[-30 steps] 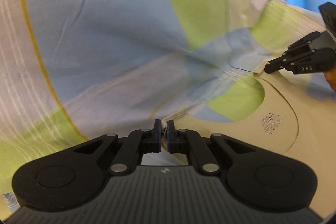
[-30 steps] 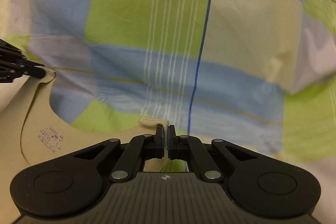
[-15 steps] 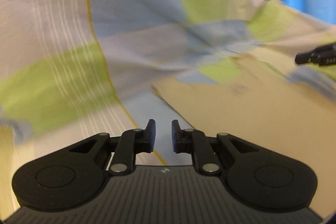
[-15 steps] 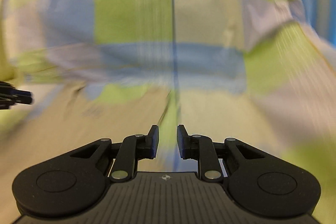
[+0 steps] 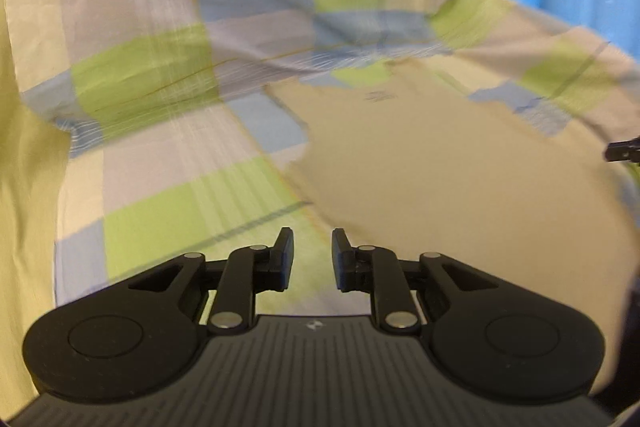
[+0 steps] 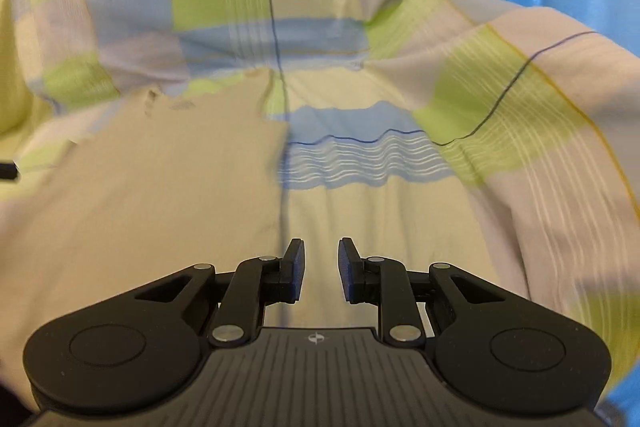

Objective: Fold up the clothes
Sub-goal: 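Grasp the shirt hem with the left gripper and pull it straight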

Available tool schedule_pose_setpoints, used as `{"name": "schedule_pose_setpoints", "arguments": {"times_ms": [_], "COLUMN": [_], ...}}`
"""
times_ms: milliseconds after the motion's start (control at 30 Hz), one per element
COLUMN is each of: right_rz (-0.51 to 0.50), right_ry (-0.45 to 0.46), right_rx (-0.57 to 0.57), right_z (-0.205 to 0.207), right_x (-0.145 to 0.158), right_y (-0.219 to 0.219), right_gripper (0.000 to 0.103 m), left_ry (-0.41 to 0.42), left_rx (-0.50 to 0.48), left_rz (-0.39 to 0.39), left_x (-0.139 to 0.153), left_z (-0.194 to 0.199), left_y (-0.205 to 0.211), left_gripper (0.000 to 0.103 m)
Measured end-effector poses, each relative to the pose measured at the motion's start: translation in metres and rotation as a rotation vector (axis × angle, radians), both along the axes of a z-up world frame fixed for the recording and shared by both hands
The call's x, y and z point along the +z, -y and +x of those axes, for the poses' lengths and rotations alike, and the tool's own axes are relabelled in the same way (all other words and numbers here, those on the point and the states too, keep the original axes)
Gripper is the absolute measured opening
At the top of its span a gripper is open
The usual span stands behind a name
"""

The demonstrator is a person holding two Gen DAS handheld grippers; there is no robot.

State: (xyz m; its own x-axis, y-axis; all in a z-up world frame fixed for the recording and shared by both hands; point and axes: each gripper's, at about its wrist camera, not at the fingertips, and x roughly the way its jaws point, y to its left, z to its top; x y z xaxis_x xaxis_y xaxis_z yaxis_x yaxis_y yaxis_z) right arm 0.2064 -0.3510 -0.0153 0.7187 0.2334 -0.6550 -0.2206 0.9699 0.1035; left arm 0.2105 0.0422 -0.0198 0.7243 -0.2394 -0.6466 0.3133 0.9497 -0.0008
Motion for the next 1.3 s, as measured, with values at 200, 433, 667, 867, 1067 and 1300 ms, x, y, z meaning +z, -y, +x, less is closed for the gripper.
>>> {"name": "schedule_pose_setpoints", "arguments": {"times_ms": [200, 433, 667, 867, 1067, 1300], "right_rz": [0.068, -0.136, -0.122, -0.082, -0.01, -0.009], "right_ry": [0.017, 0.018, 0.015, 0.019, -0.025, -0.109], "right_rx": [0.208, 0.456, 0.44, 0.28, 0.096, 0.015], "right_z": [-0.066, -0.132, -0.167, -0.162, -0.14, -0.125], "right_x": [0.018, -0.002, -0.006, -0.002, -0.011, -0.038], "right_y": [-0.054, -0.129, -0.131, -0.091, -0.034, 0.009], "right_gripper": [0.034, 0.039, 0.049, 0.049, 0.049, 0.053], "left_ry": [-0.071, -0.11, -0.265, -0.354, -0.346, -0.321], "left_rx": [-0.131, -0.282, 0.0, 0.078, 0.057, 0.035], "left_rz": [0.011, 0.205, -0.076, -0.262, -0.184, -0.07], "left_x": [0.004, -0.006, -0.029, -0.04, -0.021, -0.018], "left_z": [-0.073, -0.153, -0.148, -0.138, -0.151, -0.158], "left_y": [0.045, 0.09, 0.069, 0.048, 0.025, 0.028], "left_gripper": [0.028, 0.037, 0.041, 0.0, 0.0, 0.018]}}
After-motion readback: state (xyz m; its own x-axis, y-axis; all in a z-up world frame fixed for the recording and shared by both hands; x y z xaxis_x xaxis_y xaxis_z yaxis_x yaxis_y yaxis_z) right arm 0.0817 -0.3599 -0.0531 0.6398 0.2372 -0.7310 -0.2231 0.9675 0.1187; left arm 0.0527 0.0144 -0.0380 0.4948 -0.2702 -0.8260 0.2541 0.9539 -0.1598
